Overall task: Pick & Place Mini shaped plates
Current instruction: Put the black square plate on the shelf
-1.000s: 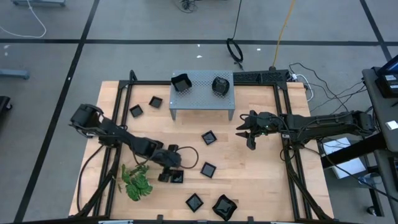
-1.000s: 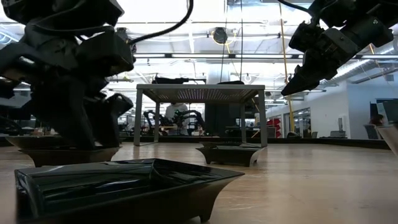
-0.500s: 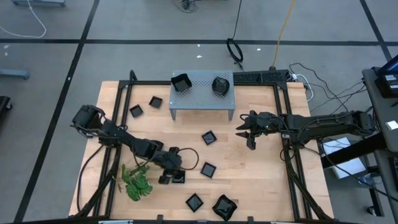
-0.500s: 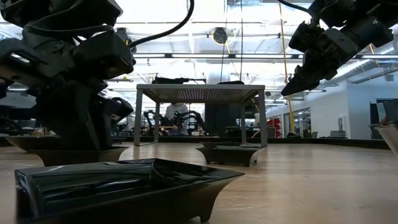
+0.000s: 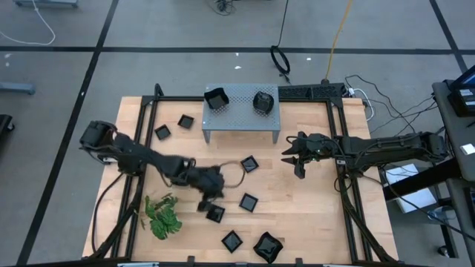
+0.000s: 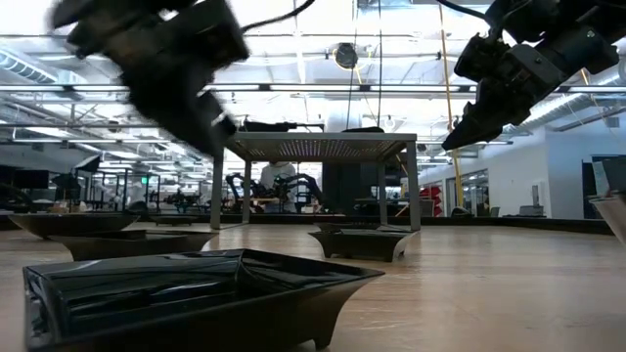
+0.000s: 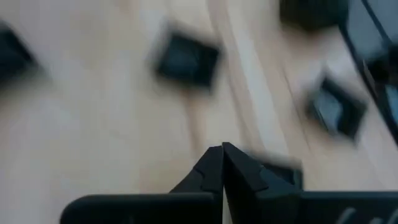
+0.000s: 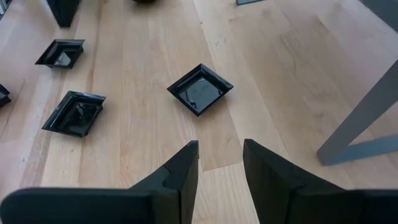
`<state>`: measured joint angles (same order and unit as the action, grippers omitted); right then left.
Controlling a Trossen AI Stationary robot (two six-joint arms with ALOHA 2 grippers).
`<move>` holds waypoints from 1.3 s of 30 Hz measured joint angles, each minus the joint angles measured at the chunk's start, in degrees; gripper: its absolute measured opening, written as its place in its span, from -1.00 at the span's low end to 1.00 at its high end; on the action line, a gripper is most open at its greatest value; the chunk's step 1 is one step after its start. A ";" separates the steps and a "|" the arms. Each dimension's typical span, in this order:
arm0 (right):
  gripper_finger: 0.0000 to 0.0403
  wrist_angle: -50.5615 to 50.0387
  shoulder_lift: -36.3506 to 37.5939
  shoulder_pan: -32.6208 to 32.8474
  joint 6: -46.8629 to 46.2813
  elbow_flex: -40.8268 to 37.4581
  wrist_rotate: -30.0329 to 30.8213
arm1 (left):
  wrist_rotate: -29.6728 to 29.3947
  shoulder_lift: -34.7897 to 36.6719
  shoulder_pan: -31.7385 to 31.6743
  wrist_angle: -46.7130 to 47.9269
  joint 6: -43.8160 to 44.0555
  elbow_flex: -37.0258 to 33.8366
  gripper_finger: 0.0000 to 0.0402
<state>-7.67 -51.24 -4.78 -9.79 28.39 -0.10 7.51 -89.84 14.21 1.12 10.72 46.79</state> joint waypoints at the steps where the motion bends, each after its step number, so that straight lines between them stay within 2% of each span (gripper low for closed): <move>1: -0.42 -0.08 0.00 0.02 0.01 -0.01 -0.02 | -0.78 0.85 -1.51 1.27 -1.19 1.52 -0.95; 3: -0.42 0.10 0.02 0.01 0.00 0.01 0.00 | -3.50 3.79 -4.82 6.58 -4.40 4.00 -0.93; 6: -0.42 0.07 0.00 0.01 -0.01 0.01 0.00 | -6.87 6.22 -10.65 9.07 -10.03 9.06 -0.96; 9: -0.42 -0.15 0.00 0.00 0.01 0.01 0.00 | -7.30 8.06 -17.28 11.44 -13.57 14.00 -0.98; 12: -0.42 0.04 0.02 0.00 0.01 0.03 0.00 | -1.50 8.59 -23.37 16.05 -14.39 17.58 -0.95; 15: -0.42 -0.15 0.02 0.00 0.01 0.01 0.00 | 10.54 8.48 -26.21 19.39 -10.17 18.09 -0.97; 17: -0.42 -0.06 0.02 0.02 -0.01 0.01 0.00 | 17.45 8.54 -25.73 22.83 -9.54 16.11 -0.98; 20: -0.42 -0.08 0.02 0.00 -0.01 0.01 0.00 | 20.16 8.40 -22.60 26.03 -11.19 12.05 -0.93; 26: -0.42 -0.06 0.02 0.00 0.01 0.01 0.00 | 19.15 8.43 -16.31 23.98 -11.82 2.37 -0.72; 31: -0.42 -0.04 0.02 0.00 0.01 0.01 0.00 | 16.61 8.43 -12.34 14.46 -9.96 -3.71 -0.52; 35: -0.42 0.03 0.02 0.00 0.00 0.01 0.00 | 16.24 7.53 -9.31 6.26 -9.07 -6.37 -0.35; 39: -0.42 0.05 0.02 0.00 0.00 0.01 0.00 | 12.47 5.19 -5.63 3.15 -9.17 -6.68 -0.20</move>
<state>-7.62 -51.22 -4.78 -9.80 28.40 -0.10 19.98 -84.65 8.58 4.27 1.55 40.11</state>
